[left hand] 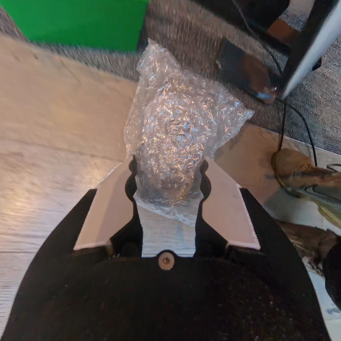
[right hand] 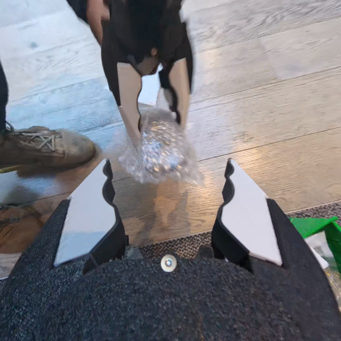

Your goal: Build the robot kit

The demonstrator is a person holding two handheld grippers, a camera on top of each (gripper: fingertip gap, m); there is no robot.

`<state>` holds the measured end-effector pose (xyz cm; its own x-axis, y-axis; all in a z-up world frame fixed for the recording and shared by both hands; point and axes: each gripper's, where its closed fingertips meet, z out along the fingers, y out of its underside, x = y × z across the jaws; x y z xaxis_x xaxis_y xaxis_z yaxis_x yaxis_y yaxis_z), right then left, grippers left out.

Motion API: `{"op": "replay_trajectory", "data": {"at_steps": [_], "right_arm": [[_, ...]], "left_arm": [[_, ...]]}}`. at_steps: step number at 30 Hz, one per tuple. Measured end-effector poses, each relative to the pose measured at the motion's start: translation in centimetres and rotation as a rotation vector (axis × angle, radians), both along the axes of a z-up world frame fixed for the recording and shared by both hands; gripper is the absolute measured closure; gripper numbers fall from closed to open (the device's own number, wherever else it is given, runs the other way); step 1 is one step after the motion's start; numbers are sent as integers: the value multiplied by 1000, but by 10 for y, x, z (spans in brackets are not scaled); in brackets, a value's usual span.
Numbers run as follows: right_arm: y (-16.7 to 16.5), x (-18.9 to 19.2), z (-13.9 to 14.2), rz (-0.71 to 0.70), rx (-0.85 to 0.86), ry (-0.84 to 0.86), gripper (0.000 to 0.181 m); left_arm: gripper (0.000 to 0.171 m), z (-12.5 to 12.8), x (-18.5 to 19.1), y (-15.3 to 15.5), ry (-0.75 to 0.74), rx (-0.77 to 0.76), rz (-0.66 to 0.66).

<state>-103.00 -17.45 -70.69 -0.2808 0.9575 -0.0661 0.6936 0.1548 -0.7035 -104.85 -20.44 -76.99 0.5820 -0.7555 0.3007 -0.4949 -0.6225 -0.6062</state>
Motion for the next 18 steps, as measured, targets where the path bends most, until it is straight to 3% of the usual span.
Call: {"op": "replay_trajectory", "data": {"at_steps": [3,5,7,9,11,13,16,18], "right_arm": [[-4,8,-30,61,79,-150,78],[0,13,-24,72,29,-134,91],[14,17,-8,0,-42,-89,98],[56,34,-4,-109,6,-74,98],[115,58,2,-320,15,-25,98],[184,97,1,-552,80,9,98],[257,149,-14,-824,79,33,98],[279,164,-42,-849,116,-50,97]], "left_arm": [[103,47,28,24,-32,89,-28],[102,60,32,26,-40,133,-35],[99,81,24,35,-158,188,68],[85,88,-13,43,-190,198,211],[81,68,-76,44,-131,164,395],[78,22,-151,23,-15,64,588],[65,-49,-225,-46,101,-181,765],[59,-85,-243,-94,167,-315,812]]}}
